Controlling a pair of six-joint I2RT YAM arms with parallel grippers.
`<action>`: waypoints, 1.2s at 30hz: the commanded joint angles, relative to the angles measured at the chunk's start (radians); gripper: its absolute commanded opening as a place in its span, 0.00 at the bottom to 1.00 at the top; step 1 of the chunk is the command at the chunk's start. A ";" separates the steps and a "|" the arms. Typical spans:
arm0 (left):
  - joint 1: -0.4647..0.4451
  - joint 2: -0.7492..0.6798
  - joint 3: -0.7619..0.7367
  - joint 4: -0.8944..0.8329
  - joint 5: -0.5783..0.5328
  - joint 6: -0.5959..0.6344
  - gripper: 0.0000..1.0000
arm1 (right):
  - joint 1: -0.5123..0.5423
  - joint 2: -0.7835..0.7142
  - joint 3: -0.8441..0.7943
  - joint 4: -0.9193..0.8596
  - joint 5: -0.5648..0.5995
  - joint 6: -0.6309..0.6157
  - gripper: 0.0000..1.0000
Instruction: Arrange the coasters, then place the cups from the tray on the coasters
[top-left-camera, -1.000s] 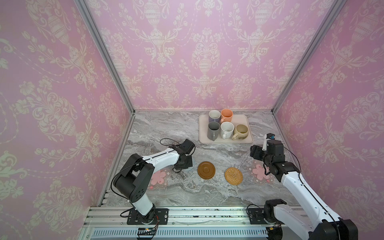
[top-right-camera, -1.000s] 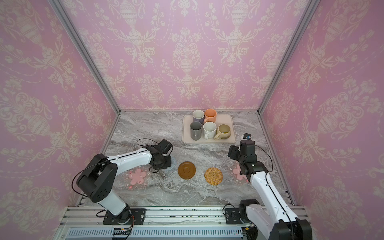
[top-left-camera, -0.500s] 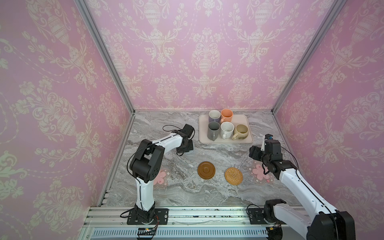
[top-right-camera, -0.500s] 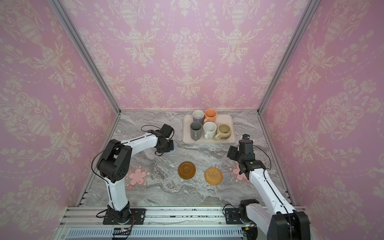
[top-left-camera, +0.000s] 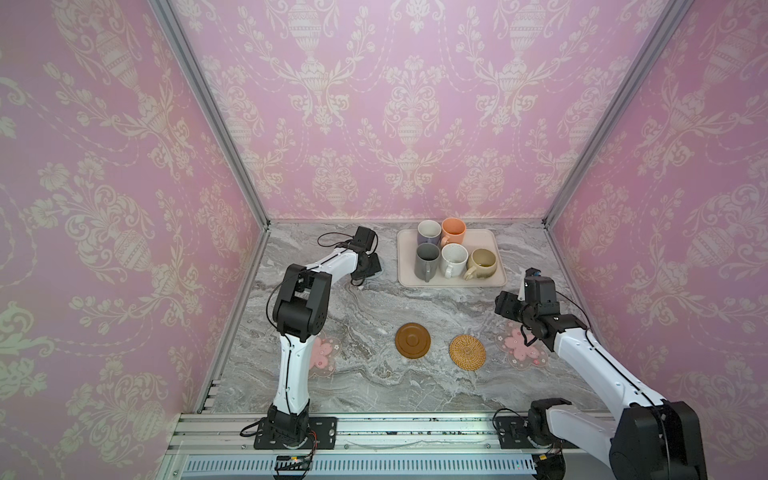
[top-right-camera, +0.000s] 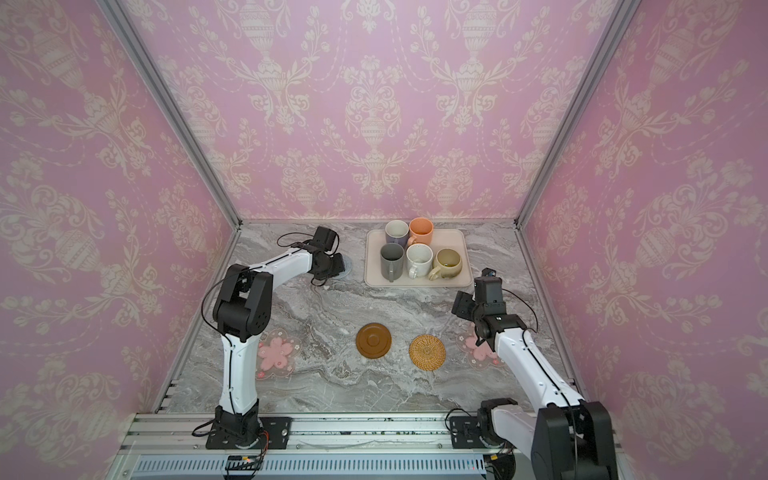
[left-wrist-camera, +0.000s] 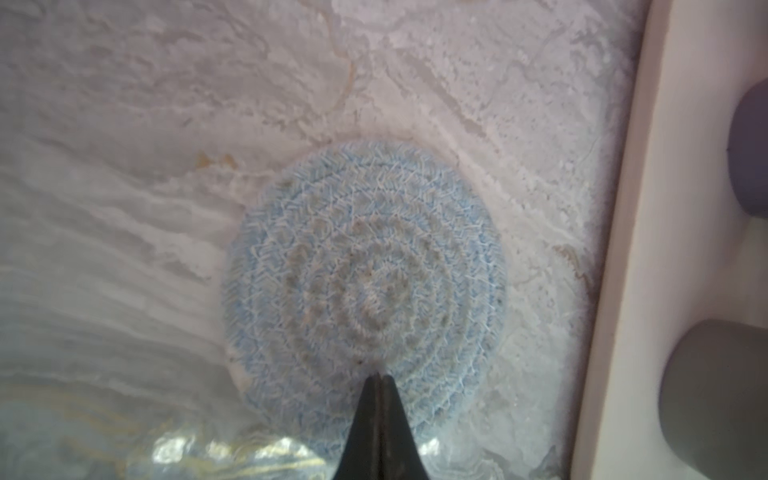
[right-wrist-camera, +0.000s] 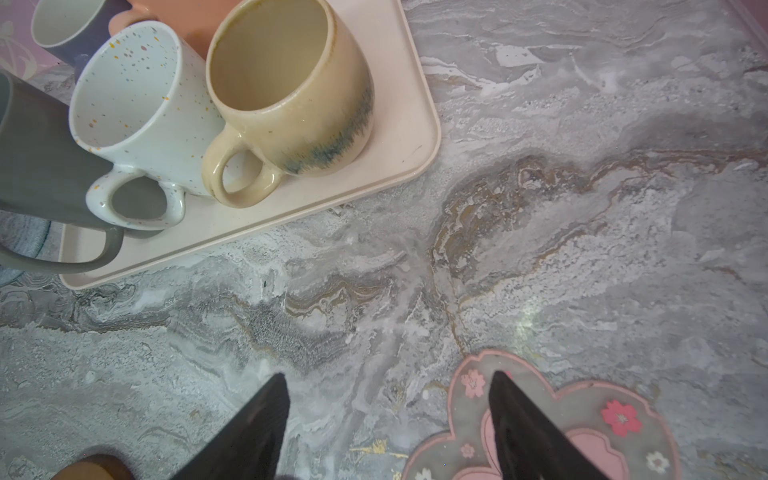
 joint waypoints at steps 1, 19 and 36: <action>-0.001 0.100 0.015 -0.034 0.022 0.005 0.00 | 0.007 0.013 0.040 -0.005 -0.027 0.030 0.77; 0.045 0.209 0.144 0.066 0.032 -0.111 0.00 | 0.015 0.067 0.048 0.007 -0.069 0.054 0.75; 0.044 0.027 0.098 0.198 0.130 -0.074 0.29 | 0.028 0.079 0.052 0.020 -0.090 0.065 0.74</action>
